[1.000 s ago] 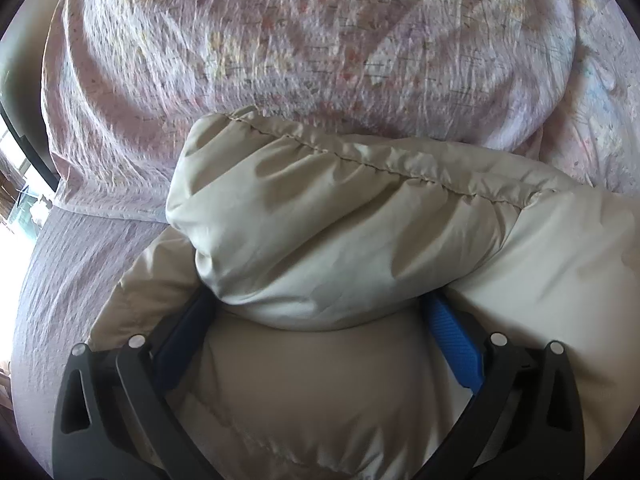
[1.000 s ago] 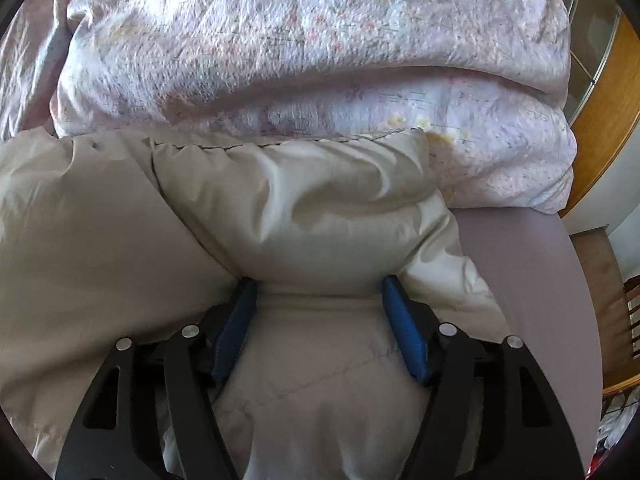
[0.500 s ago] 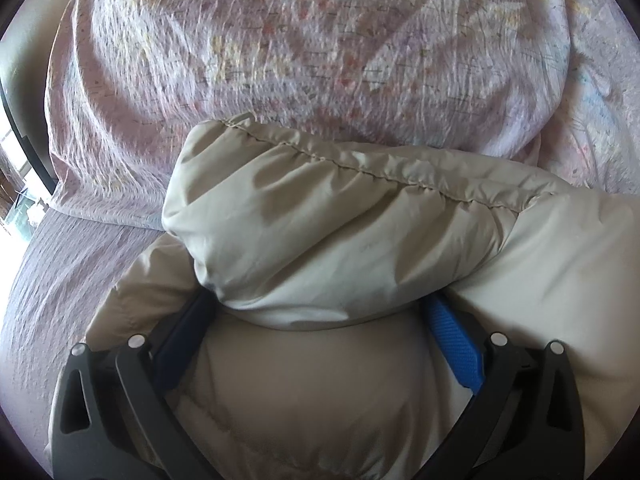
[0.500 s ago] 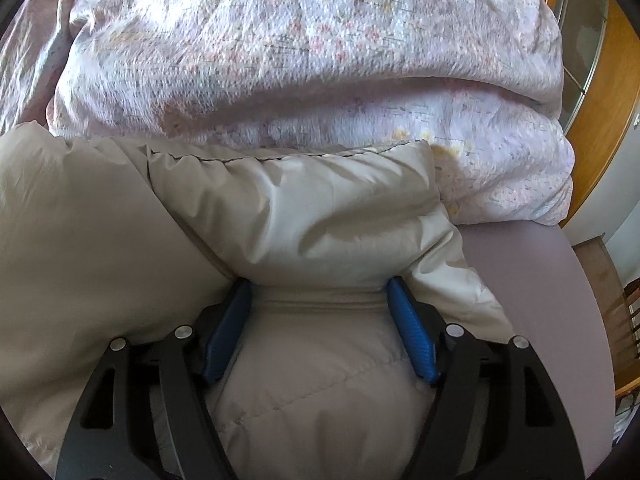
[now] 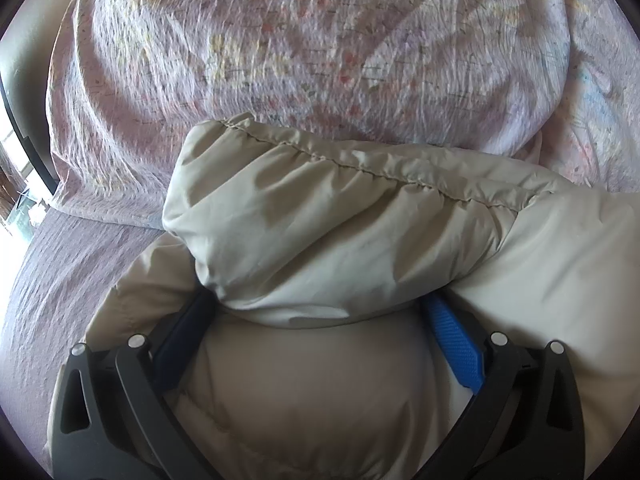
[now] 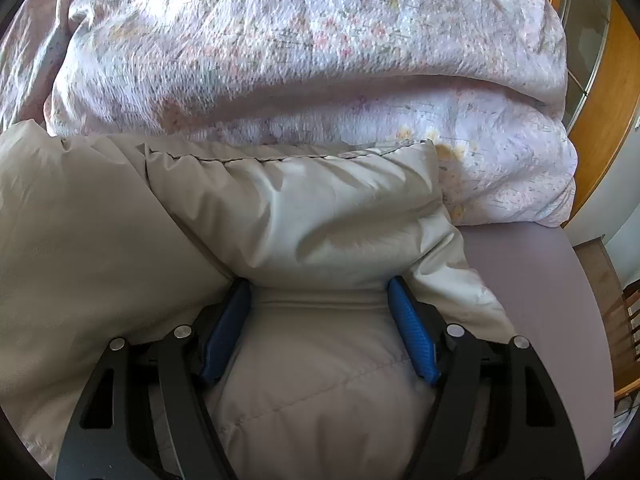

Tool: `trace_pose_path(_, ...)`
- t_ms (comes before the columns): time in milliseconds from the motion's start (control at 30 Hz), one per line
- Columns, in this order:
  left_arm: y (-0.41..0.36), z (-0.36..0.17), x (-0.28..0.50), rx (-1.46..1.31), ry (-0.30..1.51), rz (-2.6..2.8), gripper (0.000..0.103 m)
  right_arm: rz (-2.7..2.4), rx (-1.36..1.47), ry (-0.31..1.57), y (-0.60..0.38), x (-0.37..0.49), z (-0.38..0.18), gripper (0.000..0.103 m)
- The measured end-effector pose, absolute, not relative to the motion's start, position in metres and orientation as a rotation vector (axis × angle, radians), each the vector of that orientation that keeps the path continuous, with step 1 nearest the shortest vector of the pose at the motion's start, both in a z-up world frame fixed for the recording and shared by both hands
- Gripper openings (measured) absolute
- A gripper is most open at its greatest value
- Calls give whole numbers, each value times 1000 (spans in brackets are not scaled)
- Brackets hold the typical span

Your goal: Fold large clothes

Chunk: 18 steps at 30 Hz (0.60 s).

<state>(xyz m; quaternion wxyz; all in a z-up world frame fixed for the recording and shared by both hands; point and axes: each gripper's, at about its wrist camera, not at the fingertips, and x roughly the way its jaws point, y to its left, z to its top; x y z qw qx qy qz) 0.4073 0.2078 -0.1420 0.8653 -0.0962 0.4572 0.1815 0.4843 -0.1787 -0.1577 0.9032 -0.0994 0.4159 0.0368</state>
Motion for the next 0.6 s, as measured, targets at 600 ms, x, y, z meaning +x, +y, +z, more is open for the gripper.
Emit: trace_pose_path(600, 247, -80, 318, -243, 1066, 433, 101, -26, -16, 1035, -250, 452, -108, 80)
